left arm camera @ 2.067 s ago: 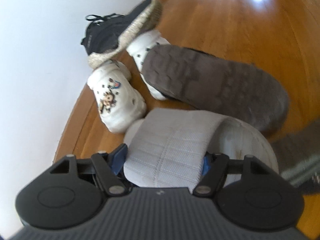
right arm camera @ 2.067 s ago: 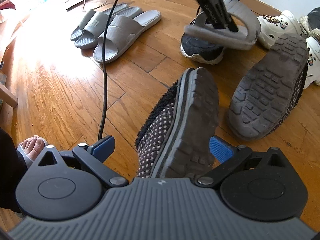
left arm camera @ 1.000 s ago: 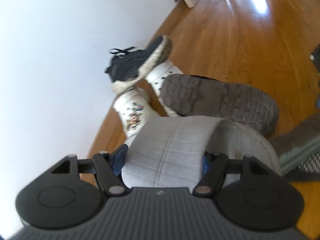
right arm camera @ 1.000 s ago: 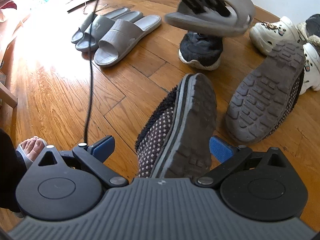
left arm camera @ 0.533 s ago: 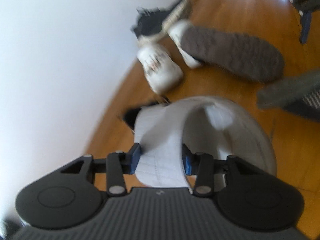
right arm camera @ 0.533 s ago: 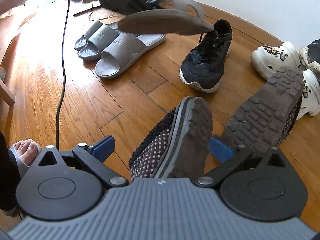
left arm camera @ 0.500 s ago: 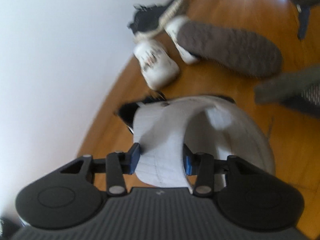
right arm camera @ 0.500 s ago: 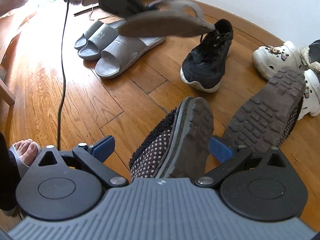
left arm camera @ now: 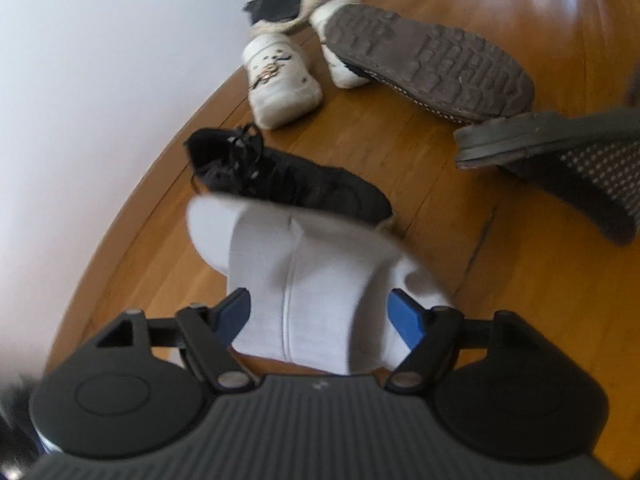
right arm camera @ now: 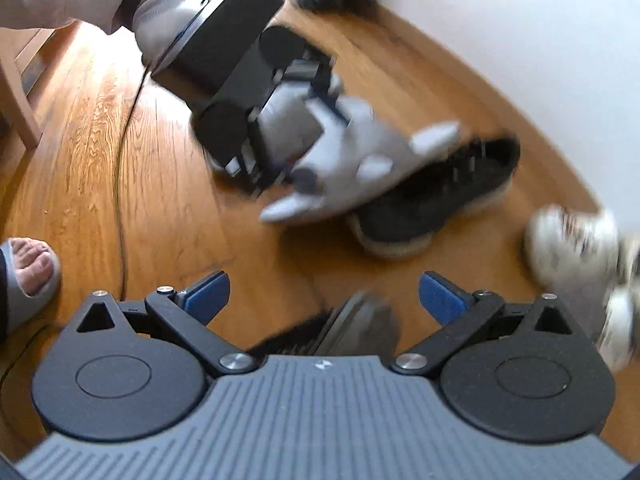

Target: Organize scattered shoes

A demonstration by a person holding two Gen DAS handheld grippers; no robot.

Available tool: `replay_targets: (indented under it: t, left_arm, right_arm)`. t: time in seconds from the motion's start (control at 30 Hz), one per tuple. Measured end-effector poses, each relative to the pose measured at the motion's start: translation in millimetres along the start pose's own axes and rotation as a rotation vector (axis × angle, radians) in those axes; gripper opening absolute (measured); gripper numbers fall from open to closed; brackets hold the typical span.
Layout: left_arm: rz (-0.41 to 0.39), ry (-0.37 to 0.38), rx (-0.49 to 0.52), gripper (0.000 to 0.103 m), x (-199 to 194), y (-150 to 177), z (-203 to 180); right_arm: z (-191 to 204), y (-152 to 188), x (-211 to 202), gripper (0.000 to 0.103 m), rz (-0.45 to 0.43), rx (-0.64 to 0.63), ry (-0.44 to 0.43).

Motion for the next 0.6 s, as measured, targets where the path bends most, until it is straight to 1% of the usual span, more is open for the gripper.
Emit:
replay_targets:
  t: [0.1,0.17,0.2,0.27,0.37,0.43,0.47,0.53,0.6]
  left_arm:
    - [-0.055,0.0,-0.107,0.074,-29.2,13.4,-0.7]
    - [-0.077,-0.001,-0.156,0.075,-38.7,18.4,-0.2]
    - [-0.1,-0.008,-0.22,0.076,-50.0,25.3,1.4]
    - [-0.122,-0.019,-0.311,0.076,-67.0,37.5,1.5]
    - [-0.145,-0.036,-0.389,0.076,-80.9,47.2,-0.4]
    - [-0.186,-0.047,-0.5,0.076,-93.3,58.6,-0.4]
    - [-0.206,-0.051,-0.561,0.076,-97.8,64.5,0.2]
    - [-0.226,-0.048,-0.643,0.076,-98.2,73.9,1.6]
    - [-0.215,-0.046,-0.656,0.076,-94.1,78.1,1.8]
  right_arm:
    - [-5.2,-27.4,7.4,0.102,-0.054,-0.088,-0.019]
    - [-8.8,-41.9,20.0,0.102,-0.07,-0.144,-0.043]
    - [-10.6,-49.0,26.4,0.102,-0.077,-0.172,-0.055]
    - [-17.4,-61.3,41.2,0.102,-0.077,-0.198,-0.072]
    - [-18.9,-85.3,65.7,0.102,-0.057,-0.219,-0.123]
    - [-15.2,-103.8,84.2,0.102,-0.035,-0.241,-0.17]
    - [-6.6,-113.4,96.2,0.102,-0.027,-0.279,-0.178]
    - [11.0,-126.4,118.7,0.102,-0.005,-0.355,-0.187]
    - [27.1,-128.5,138.8,0.102,0.027,-0.429,-0.19]
Point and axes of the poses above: each gripper's, at about its wrist camera, not at the fingertips, and x roughly the way its jaws point, z to its left, y to its underside, the point moved 5 cm from there along x, roughly the way its jaws point, and after that the axes turned 15 degrees about y, right-handed, at the moved point
